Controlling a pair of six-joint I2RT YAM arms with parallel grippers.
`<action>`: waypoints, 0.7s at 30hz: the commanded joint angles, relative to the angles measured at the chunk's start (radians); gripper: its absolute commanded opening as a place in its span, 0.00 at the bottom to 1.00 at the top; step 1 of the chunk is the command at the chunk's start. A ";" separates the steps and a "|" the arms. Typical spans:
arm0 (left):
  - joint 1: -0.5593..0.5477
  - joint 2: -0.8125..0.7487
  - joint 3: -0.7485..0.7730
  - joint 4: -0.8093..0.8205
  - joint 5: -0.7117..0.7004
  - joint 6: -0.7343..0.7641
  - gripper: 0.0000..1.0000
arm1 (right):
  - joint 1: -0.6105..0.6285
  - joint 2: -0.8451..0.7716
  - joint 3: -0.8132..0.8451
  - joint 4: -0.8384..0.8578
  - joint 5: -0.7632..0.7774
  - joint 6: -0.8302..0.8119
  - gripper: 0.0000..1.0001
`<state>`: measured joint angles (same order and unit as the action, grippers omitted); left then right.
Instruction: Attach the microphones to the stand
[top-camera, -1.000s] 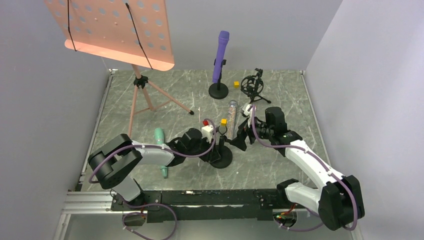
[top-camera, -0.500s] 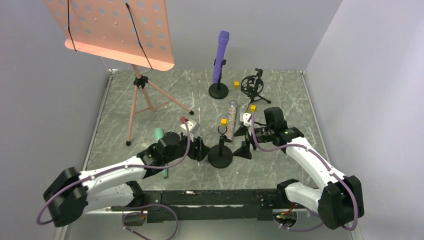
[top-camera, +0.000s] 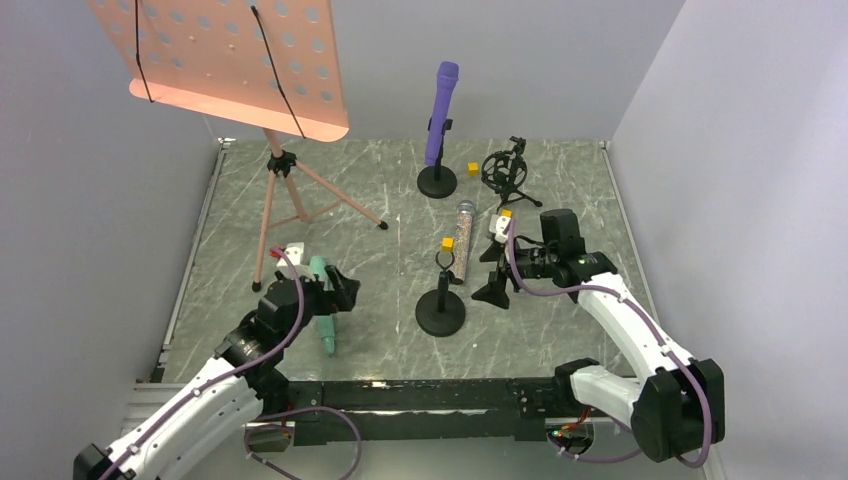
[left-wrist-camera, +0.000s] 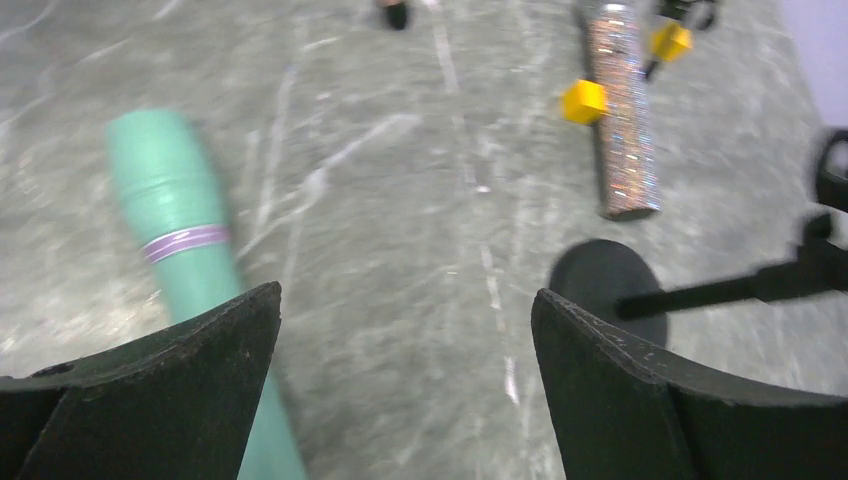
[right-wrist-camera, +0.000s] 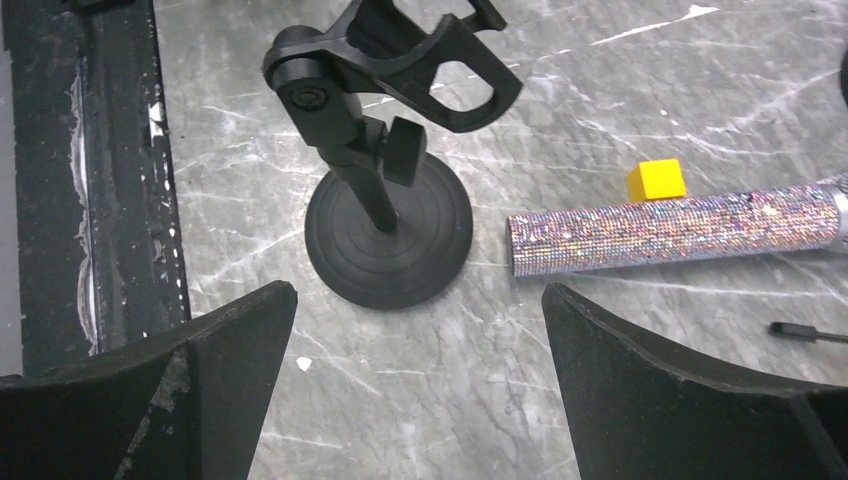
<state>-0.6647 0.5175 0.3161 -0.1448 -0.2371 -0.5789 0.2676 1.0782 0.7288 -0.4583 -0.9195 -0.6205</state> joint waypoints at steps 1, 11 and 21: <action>0.123 -0.005 -0.028 -0.079 0.036 -0.081 0.99 | -0.035 -0.035 0.042 -0.005 -0.006 0.011 1.00; 0.148 0.161 0.079 -0.146 0.057 0.010 0.99 | -0.054 -0.039 0.033 -0.005 -0.027 0.011 1.00; 0.148 0.296 0.156 -0.264 -0.099 -0.016 0.98 | -0.057 -0.040 0.037 -0.002 -0.016 0.012 1.00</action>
<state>-0.5205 0.7296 0.3985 -0.3313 -0.2356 -0.5846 0.2165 1.0519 0.7341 -0.4656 -0.9218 -0.6163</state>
